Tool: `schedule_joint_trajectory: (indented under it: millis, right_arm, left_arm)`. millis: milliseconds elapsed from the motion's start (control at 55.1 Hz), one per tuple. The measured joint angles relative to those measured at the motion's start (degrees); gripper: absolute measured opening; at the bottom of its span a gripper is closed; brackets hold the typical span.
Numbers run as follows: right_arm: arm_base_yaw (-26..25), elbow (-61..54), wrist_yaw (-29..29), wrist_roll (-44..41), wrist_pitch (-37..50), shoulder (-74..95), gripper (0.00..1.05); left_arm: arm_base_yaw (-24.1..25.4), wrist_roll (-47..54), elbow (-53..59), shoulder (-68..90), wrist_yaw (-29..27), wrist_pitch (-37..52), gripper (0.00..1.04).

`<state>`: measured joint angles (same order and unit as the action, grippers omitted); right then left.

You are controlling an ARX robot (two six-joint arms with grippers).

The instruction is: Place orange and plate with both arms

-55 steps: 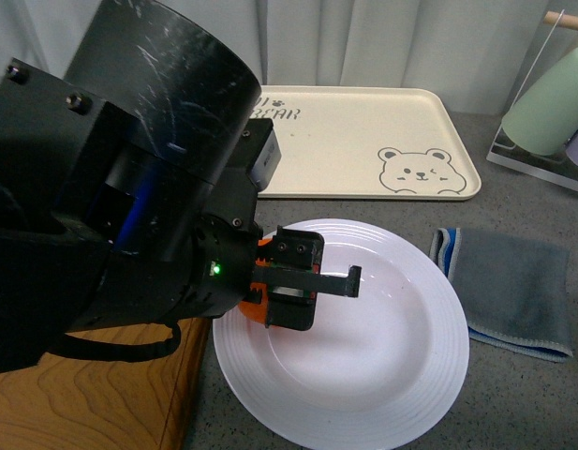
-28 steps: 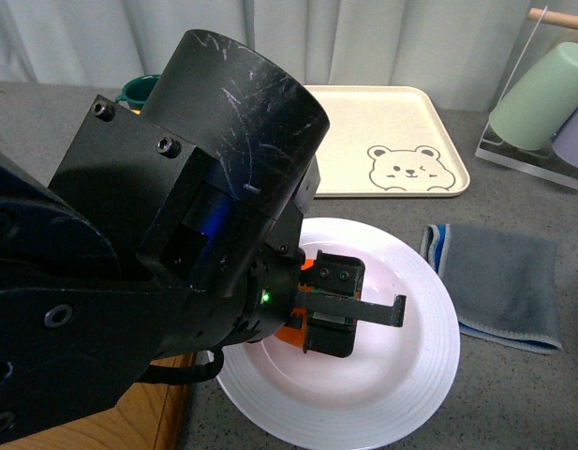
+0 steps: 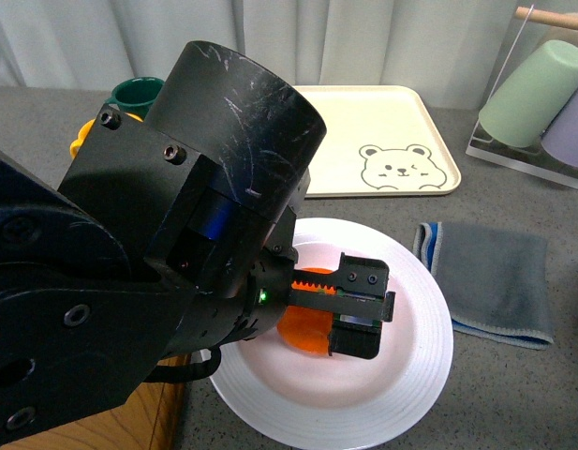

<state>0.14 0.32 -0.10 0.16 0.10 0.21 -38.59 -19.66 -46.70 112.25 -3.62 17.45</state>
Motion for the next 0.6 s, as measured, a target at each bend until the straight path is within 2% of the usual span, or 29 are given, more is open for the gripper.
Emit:
schedule_joint_trajectory:
  millis: [181, 308, 345, 363, 435, 508, 599]
  right_arm:
    - [0.0, 0.0, 0.0, 0.0, 0.0, 0.0, 0.95]
    - [0.0, 0.0, 0.0, 0.0, 0.0, 0.0, 0.95]
    - [0.0, 0.0, 0.0, 0.0, 0.0, 0.0, 0.95]
    - [0.0, 0.0, 0.0, 0.0, 0.0, 0.0, 0.95]
    - [0.0, 0.0, 0.0, 0.0, 0.0, 0.0, 0.95]
    - [0.0, 0.0, 0.0, 0.0, 0.0, 0.0, 0.95]
    - [0.0, 0.0, 0.0, 0.0, 0.0, 0.0, 0.95]
  left_arm:
    - [2.9, -2.5, 2.0, -4.1, -1.6, 1.5, 0.98]
    - [8.3, -5.7, 5.9, -8.3, -5.8, 6.3, 0.98]
    - [9.5, -2.8, 8.6, -7.8, -11.3, 15.4, 0.91]
    - [10.6, -0.6, 11.4, -7.0, -15.0, 23.7, 0.85]
    - [12.7, 5.0, 17.8, -6.6, -18.6, 36.7, 0.74]
    - [16.5, 12.7, 25.4, -9.7, -18.3, 50.7, 0.55]
    - [20.2, 17.1, 32.6, -18.0, -13.5, 60.5, 0.33]
